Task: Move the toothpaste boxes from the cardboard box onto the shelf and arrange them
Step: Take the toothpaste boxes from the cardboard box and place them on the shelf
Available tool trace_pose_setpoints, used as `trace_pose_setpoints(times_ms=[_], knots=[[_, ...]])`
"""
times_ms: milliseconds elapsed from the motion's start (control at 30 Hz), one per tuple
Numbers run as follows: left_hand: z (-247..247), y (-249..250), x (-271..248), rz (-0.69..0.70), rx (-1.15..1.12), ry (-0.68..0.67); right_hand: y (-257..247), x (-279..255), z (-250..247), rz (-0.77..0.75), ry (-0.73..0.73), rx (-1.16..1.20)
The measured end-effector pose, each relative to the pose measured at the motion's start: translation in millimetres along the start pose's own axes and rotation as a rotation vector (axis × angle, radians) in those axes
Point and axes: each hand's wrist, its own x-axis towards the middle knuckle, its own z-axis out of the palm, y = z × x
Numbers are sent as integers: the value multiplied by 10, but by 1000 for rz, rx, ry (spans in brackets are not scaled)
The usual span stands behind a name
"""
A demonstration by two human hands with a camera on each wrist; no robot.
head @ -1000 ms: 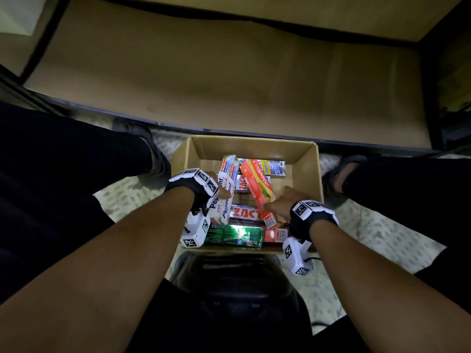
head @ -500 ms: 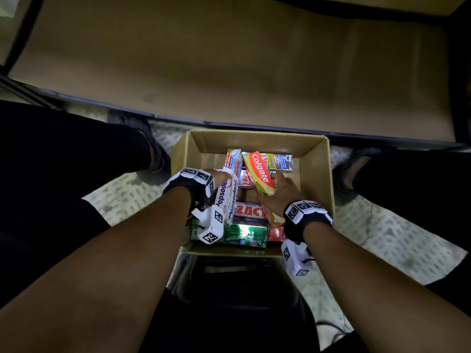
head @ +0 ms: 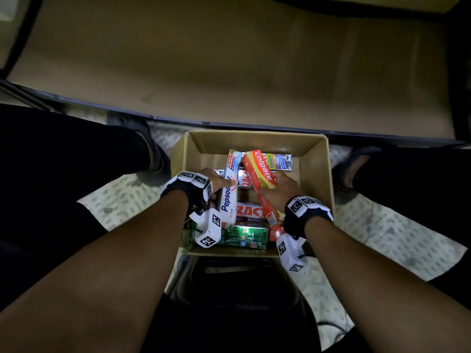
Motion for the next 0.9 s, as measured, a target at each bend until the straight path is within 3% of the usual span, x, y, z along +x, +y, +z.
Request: trace_pose_setpoints(times_ms=[167,467,900], knots=[[-2,178,-430,84,-25,44,-59,-132,-91,23,4,91],[30,454,-1048,290,0,230,-327,-553,-470,-85,72,166],[-90,974,-2155,666,-102,301,-818,-1499,-1312,-342,354,139]])
